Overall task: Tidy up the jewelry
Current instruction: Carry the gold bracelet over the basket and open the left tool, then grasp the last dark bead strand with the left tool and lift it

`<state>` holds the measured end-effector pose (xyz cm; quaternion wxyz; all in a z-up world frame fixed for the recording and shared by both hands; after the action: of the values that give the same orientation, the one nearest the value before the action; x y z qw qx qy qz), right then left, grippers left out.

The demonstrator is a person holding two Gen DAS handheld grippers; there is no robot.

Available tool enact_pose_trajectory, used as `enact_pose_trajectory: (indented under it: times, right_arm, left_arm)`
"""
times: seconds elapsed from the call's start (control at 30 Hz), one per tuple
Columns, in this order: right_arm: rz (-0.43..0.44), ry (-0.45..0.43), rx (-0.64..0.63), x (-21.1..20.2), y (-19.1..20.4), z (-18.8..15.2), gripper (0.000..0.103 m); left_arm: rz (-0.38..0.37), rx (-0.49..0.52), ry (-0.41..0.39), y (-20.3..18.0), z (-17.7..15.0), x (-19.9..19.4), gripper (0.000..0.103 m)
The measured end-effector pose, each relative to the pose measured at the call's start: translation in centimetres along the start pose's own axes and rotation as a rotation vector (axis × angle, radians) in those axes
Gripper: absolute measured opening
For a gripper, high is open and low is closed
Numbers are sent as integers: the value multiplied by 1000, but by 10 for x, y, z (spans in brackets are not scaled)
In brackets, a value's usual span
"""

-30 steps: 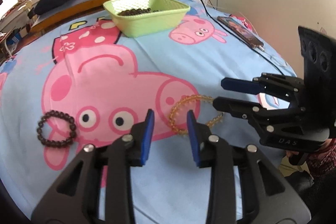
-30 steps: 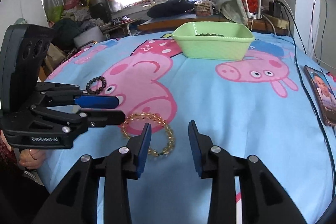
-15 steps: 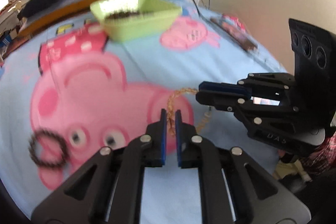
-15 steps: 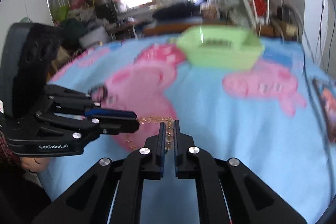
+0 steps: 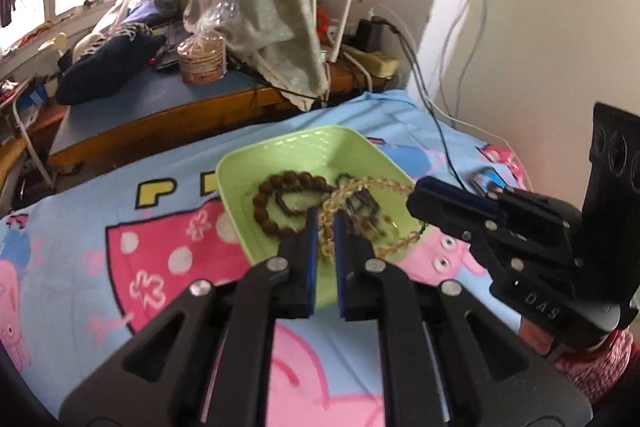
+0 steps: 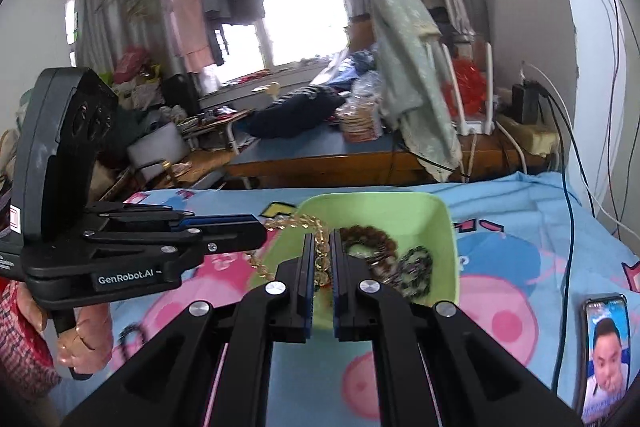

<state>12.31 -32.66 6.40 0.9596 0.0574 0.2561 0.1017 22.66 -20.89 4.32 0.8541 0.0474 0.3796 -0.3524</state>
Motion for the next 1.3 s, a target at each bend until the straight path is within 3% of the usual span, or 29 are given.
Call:
enact_pose_trajectory:
  times: [0.2,0.3,0.37,0.43,0.57,0.77,0.93,1.1,1.23,1.3]
  right_arm:
    - [-45,26,61,35,-39,4,0]
    - [-45,33,74,55,-51,7,0]
    - [-90,28,103,63,-63,8,0]
    - [-64,-8,155,53,-67,8,0]
    - [-44,-69,151,24,-57,10,0]
    - [60,-49,132,-14,-12,-12,0]
    - [169,102,87,-14,45,-58,0]
    - [262,221,37,0,101,-87,0]
    - [299,283,-53,16,149,-96,0]
    - [310,309,-83,26,167,-96,0]
  left_arm:
    - [39,33,30,-5,19,47,7]
    - [83,38,45,-2,28,75,7]
    - [123,20,75,7,32,89,8]
    - [141,-29,62,19,34,83,7]
    - [103,-63,-25,28,27,38,7]
    - [62,-61,-66,50,-18,-41,8]
    - [87,-154,-18,97,-87,-95,8]
    - [122,-221,14,119,-143,-117,8]
    - [133,-292,28,131,-170,-117,30]
    - [142,-293,35,132,-178,-115,30]
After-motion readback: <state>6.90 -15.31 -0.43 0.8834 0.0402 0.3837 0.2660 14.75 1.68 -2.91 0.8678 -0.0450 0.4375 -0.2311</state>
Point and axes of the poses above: each gripper's, at about its wrist camera, not at the fingertips, and x roughly the way its jaws point, y to its left, z to its top, the point moved 3 cm from there along x, roughly the way its jaws point, and after that the axes turned 3 degrees about -x, right-handed, at the moved point
